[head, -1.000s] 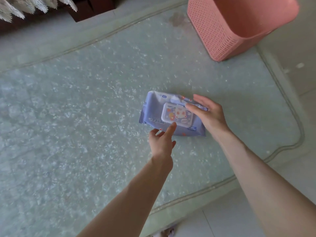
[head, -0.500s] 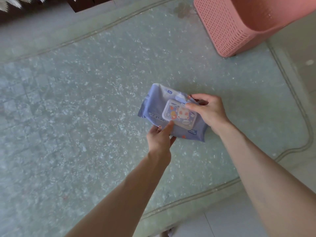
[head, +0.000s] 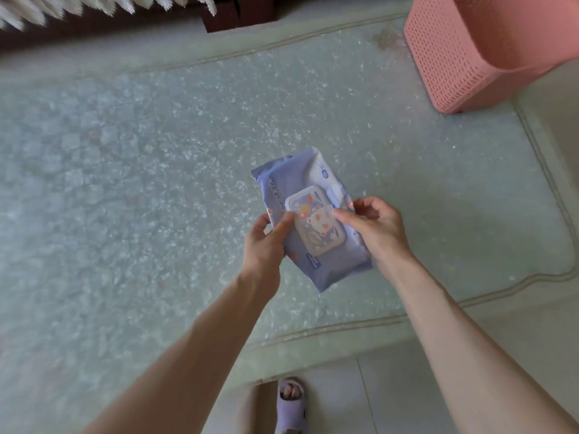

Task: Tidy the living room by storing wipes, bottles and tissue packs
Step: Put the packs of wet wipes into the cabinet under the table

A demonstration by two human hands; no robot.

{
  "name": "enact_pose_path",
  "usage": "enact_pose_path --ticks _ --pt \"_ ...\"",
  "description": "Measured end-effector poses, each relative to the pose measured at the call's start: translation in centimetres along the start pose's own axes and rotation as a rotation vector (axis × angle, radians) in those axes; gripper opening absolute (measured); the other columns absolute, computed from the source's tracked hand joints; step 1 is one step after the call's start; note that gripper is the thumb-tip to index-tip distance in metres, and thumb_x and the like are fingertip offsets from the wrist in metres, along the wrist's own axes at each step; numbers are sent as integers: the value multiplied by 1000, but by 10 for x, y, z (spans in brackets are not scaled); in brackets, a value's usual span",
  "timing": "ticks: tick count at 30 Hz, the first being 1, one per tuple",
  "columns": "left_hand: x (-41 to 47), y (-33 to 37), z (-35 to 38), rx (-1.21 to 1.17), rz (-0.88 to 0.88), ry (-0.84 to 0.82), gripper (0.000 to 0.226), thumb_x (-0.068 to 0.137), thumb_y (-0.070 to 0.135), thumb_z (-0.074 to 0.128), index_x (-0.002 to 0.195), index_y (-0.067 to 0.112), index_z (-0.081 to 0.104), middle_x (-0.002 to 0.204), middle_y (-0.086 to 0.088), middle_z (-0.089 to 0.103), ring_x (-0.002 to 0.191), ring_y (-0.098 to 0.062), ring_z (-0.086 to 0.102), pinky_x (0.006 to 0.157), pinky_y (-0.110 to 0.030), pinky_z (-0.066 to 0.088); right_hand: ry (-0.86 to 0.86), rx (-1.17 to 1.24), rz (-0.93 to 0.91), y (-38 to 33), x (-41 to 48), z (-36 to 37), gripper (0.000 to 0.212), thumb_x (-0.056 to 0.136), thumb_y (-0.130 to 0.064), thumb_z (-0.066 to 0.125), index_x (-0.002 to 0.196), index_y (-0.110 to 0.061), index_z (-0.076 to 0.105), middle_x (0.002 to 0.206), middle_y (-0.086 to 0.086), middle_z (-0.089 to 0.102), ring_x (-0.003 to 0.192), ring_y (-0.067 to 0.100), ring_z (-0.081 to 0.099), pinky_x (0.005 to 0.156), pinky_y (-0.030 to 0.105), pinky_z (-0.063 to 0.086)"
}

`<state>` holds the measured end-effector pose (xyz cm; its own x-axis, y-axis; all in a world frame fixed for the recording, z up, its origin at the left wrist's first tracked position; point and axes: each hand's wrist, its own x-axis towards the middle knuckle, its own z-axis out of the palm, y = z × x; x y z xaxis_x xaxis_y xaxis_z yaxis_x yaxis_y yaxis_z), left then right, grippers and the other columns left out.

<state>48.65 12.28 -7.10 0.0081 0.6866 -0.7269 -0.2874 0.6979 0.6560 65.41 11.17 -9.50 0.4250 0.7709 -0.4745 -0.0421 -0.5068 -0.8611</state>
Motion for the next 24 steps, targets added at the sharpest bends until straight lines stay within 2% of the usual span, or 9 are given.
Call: enact_pose_path --ticks 3,7,11,13,16,18,21,24 --pt "-29 -6 -34 -16 41 32 6 92 16 63 94 13 58 71 3 71 59 -10 65 58 -25 52 -73 33 -21 2 -41 15 27 67 -11 85 78 -17 60 67 -7 62 52 -5 55 54 10 44" --pt "-68 -15 -88 -62 99 88 7 91 17 63 94 13 59 81 -4 68 70 -19 60 68 -33 45 -200 25 -15 7 -98 44 19 70 -13 83 78 -14 66 62 -8 57 52 0 50 50 12 40" --pt "-95 -23 -133 -91 121 122 17 92 20 63 105 9 61 85 -5 70 68 -16 66 65 -32 52 -284 15 40 15 -140 71 16 73 -17 81 75 -17 65 66 -5 56 59 9 50 52 19 40" --pt "-110 -28 -157 -131 123 129 27 92 21 62 113 3 60 94 -11 72 77 -22 69 73 -38 57 -308 11 48 21 -162 87 18 72 -16 82 75 -19 64 65 -6 56 55 8 50 50 19 38" --pt "-131 -39 -195 -185 123 141 34 93 24 61 117 0 62 109 -18 71 95 -31 69 86 -46 56 -325 27 60 33 -194 112 20 71 -14 82 76 -20 64 68 -4 58 56 8 51 49 20 38" --pt "-145 -48 -226 -227 122 135 30 91 24 63 115 5 65 107 -16 73 96 -31 70 85 -46 57 -351 22 65 44 -218 133 20 70 -15 83 77 -20 65 69 -3 59 58 10 53 50 21 38" --pt "-166 -58 -272 -285 130 106 35 88 15 66 121 6 61 112 -16 71 99 -31 70 83 -45 58 -368 34 67 58 -252 163 23 70 -13 82 83 -20 65 74 -3 62 64 11 58 56 23 44" --pt "-190 -70 -318 -302 137 69 37 86 4 65 122 8 61 111 -14 72 94 -26 71 72 -36 59 -361 62 76 73 -288 193 25 71 -11 82 87 -19 65 80 0 66 68 13 62 60 24 47"
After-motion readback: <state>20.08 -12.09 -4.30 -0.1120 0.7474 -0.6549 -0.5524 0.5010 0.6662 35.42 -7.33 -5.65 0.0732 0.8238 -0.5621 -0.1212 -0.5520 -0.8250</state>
